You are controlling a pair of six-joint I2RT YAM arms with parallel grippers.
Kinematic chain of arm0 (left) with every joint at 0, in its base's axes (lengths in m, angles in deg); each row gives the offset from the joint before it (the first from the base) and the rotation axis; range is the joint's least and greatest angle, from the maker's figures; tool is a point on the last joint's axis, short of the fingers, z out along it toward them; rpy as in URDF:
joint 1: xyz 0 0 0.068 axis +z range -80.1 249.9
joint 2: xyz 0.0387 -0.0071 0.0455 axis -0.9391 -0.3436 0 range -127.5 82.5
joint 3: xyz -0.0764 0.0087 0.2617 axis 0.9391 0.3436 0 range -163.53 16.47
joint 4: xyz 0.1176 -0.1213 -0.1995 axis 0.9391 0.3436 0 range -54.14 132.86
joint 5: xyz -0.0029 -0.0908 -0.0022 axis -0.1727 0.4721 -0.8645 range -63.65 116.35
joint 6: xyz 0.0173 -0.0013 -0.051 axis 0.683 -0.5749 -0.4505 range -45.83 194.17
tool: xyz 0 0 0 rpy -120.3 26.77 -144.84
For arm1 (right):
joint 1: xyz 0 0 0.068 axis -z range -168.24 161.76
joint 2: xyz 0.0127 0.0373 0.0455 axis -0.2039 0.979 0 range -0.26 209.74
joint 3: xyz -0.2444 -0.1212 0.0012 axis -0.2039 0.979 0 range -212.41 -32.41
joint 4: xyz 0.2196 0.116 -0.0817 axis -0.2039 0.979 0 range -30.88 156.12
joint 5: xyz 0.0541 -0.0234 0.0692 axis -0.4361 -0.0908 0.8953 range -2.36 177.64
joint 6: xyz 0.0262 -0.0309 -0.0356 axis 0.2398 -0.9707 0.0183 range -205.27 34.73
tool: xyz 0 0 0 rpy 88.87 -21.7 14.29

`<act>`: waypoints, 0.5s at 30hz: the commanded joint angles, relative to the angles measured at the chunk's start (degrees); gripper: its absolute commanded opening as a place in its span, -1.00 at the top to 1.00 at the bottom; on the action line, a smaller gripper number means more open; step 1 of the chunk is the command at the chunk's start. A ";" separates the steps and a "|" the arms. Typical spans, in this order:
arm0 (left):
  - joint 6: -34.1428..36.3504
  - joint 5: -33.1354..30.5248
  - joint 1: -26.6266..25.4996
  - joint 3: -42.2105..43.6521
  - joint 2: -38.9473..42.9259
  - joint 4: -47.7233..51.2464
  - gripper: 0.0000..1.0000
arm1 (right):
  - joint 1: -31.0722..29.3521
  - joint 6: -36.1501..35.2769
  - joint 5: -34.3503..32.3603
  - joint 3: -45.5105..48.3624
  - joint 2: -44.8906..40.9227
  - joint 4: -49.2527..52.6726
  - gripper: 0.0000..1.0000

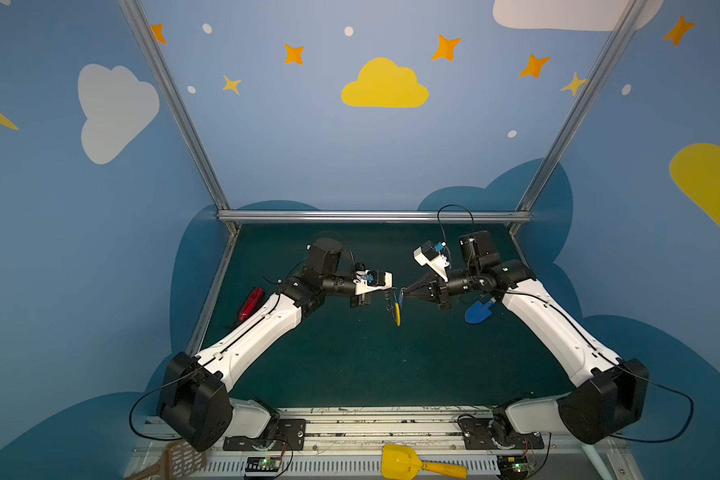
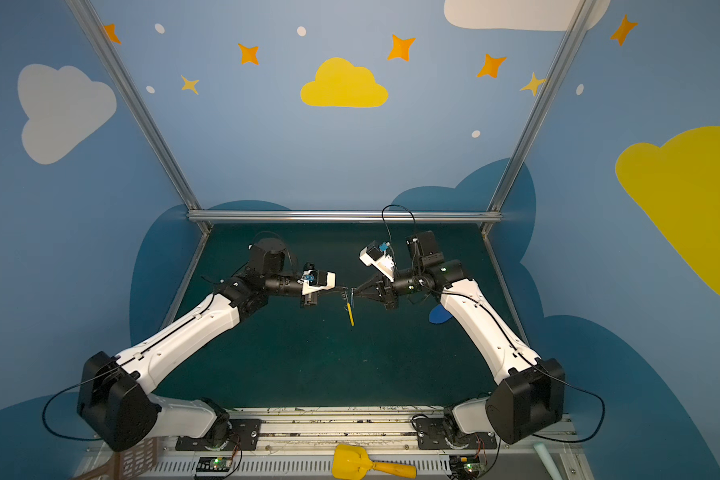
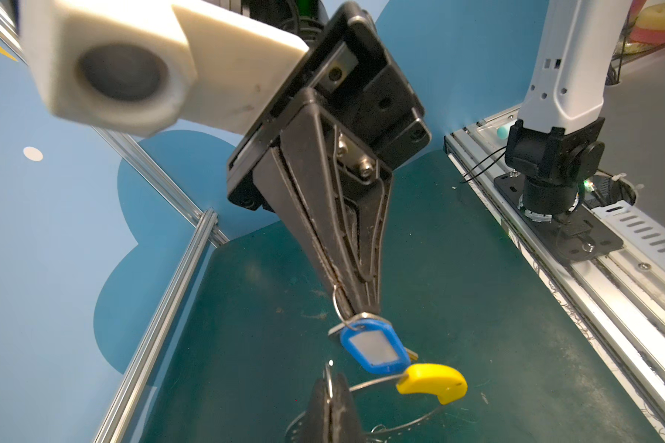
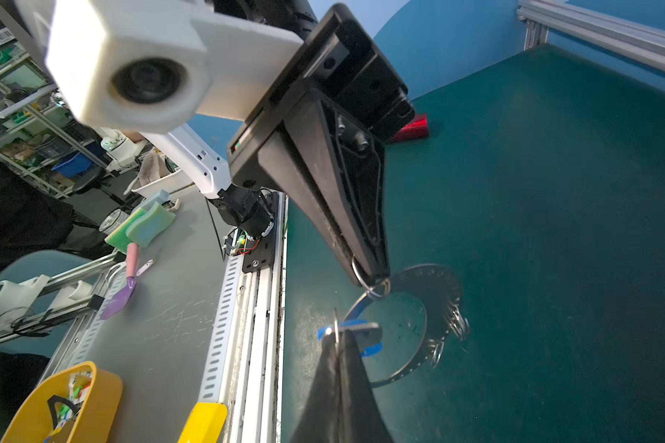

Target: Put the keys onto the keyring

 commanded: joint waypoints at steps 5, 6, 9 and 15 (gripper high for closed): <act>1.25 -1.48 -0.44 -0.95 0.44 0.24 0.93 | 0.28 -0.18 4.24 -2.19 1.77 2.07 1.00; 1.26 -1.70 -0.43 -0.88 0.60 0.09 0.93 | 0.24 -0.01 4.20 -2.46 2.08 2.43 1.00; 1.14 -2.13 -0.69 -0.59 0.84 -0.49 0.93 | 0.23 -0.17 4.64 -3.34 2.75 3.59 1.00; 1.05 -3.20 -1.22 -0.53 0.93 -0.75 0.93 | -0.05 0.63 4.12 -4.22 3.88 4.59 1.00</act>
